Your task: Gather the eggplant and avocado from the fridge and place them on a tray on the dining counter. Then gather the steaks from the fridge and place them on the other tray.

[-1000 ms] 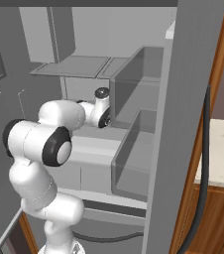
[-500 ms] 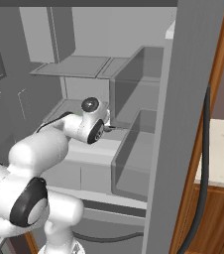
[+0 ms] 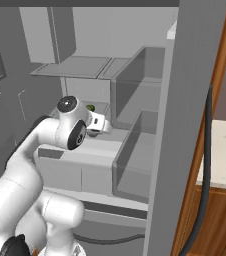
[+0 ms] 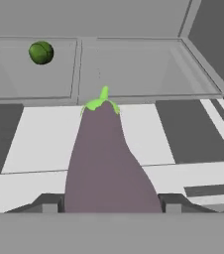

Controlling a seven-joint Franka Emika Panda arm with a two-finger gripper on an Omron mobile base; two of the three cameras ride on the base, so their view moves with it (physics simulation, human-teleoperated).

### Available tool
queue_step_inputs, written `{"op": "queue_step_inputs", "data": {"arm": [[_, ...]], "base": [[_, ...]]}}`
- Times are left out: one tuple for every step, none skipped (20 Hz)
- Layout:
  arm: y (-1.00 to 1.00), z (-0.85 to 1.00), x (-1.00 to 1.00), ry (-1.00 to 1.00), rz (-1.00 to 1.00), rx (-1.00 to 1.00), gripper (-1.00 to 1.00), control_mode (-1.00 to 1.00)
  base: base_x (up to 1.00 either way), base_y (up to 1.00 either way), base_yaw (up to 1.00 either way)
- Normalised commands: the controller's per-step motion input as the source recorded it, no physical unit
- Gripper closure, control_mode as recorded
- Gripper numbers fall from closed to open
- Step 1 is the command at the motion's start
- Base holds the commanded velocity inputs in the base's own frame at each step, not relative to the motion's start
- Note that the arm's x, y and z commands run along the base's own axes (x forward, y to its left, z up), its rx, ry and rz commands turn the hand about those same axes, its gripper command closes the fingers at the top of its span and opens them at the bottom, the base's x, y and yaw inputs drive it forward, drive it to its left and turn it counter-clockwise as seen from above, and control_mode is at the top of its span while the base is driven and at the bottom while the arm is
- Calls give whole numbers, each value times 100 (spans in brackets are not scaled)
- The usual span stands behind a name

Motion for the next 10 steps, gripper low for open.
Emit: {"op": "queue_step_inputs", "data": {"arm": [[19, 66, -58, 9, 0, 0, 100, -100], [12, 66, -56, 8, 0, 3, 100, -100], [7, 60, -59, 8, 0, 6, 100, -100], [16, 61, -49, 8, 0, 6, 100, -100], [18, 57, -49, 7, 0, 5, 100, -100], [16, 49, -60, 6, 0, 6, 100, -100], [11, 44, -68, 5, 0, 7, 100, -100], [13, 45, -68, 5, 0, 7, 100, -100], [14, 44, -70, 3, 1, 6, 100, -100], [10, 45, -72, 1, 1, 7, 100, -100]], "base": [[0, 0, 0], [0, 0, 0], [0, 0, 0], [0, 0, 0], [0, 0, 0], [0, 0, 0], [0, 0, 0], [0, 0, 0], [0, 0, 0], [0, 0, 0]]}}
